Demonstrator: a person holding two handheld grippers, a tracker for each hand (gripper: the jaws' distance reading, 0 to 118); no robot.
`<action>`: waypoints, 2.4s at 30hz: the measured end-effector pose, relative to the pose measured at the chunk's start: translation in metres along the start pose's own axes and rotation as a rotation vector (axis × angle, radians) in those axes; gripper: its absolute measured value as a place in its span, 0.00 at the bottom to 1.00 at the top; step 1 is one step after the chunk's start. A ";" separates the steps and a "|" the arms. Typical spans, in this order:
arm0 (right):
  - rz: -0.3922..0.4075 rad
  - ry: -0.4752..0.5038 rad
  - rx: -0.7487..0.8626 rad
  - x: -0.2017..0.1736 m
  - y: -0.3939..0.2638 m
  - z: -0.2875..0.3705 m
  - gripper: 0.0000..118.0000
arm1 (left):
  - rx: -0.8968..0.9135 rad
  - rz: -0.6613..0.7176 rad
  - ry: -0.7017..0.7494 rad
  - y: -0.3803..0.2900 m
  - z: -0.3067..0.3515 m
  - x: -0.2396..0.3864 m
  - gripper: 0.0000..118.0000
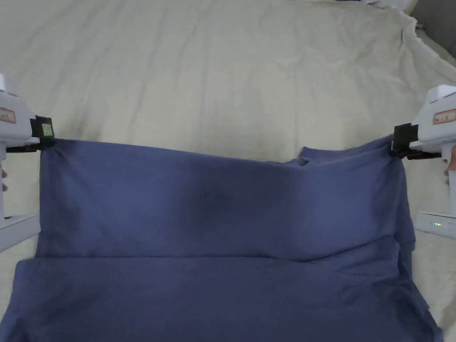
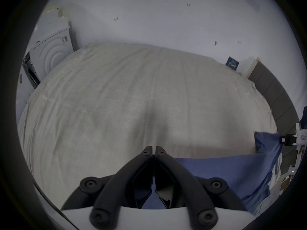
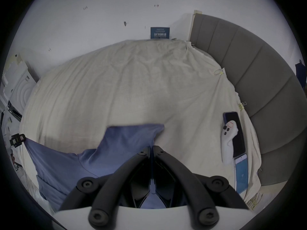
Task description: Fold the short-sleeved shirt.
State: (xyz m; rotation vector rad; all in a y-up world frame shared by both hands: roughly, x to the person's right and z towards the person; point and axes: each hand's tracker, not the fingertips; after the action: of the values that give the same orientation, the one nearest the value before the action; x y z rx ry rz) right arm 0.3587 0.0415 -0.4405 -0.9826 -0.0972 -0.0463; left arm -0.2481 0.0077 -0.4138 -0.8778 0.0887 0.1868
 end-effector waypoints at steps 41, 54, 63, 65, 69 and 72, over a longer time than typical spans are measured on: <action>-0.101 0.019 -0.177 0.065 -0.253 0.053 0.62 | -0.177 0.002 0.092 -0.217 0.087 -0.050 0.83; 0.111 -0.171 0.580 0.008 -0.187 0.191 0.93 | 0.484 -0.016 0.106 -0.130 0.194 0.016 0.91; 0.077 -0.054 0.916 -0.056 -0.217 0.222 0.96 | 0.767 -0.152 0.083 -0.163 0.213 0.094 0.58; 0.075 -0.022 0.898 -0.056 -0.218 0.215 0.96 | 0.757 -0.170 0.054 -0.168 0.214 0.101 0.32; 0.069 0.015 0.860 -0.056 -0.224 0.204 0.73 | 0.736 -0.189 0.038 -0.176 0.208 0.106 0.03; 0.040 0.027 0.839 -0.054 -0.228 0.199 0.09 | 0.712 -0.160 0.014 -0.180 0.203 0.105 0.00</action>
State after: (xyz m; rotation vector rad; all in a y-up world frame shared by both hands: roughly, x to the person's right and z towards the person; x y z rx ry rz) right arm 0.2744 0.0805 -0.1476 -0.1455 -0.0619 0.0191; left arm -0.1090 0.0651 -0.1650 -0.1744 0.0885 -0.0079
